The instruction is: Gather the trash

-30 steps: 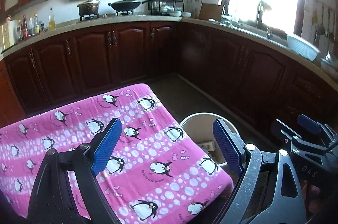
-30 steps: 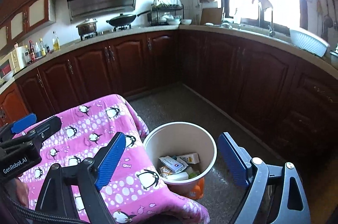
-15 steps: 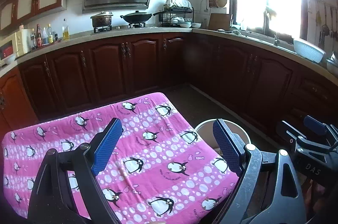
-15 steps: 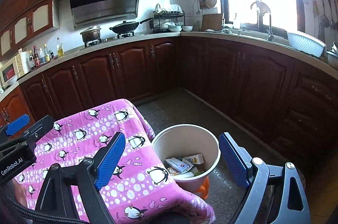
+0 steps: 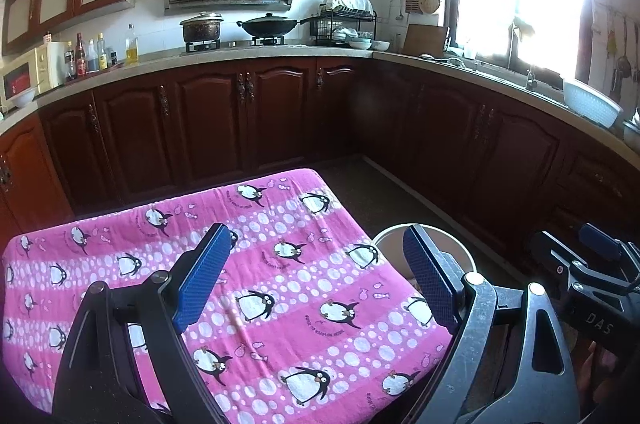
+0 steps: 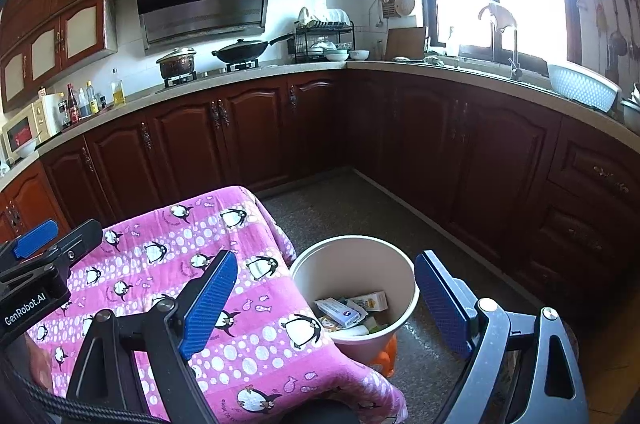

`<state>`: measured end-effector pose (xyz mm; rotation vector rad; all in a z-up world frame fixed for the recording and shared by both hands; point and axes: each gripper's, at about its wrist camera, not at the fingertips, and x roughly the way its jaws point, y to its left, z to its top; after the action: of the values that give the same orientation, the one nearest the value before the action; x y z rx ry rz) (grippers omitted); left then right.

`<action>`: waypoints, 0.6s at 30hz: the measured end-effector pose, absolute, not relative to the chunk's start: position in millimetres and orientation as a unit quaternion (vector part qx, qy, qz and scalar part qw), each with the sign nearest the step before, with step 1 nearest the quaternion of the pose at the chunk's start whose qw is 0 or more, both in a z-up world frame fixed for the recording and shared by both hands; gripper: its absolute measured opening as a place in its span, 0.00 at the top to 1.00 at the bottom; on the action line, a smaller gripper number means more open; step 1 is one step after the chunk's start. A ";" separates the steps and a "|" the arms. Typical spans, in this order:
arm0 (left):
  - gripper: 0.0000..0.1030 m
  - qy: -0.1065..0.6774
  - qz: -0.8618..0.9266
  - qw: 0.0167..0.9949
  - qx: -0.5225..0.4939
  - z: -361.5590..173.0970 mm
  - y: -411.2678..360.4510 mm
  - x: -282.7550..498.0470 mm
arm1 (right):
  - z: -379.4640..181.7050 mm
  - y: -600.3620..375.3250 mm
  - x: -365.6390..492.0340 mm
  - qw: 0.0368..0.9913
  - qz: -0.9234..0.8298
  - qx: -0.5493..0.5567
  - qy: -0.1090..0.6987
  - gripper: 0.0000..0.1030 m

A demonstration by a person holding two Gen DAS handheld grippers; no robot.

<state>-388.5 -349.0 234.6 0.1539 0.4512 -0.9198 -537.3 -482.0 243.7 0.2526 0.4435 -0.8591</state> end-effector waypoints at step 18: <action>0.15 0.203 -0.425 0.878 0.084 236.1 -347.4 -391.4 | 244.7 -481.5 -534.9 0.880 -0.404 0.124 0.217 0.14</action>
<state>-391.4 -347.4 236.1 0.1753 0.4228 -0.8860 -534.9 -481.5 244.7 0.2591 0.4528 -0.8429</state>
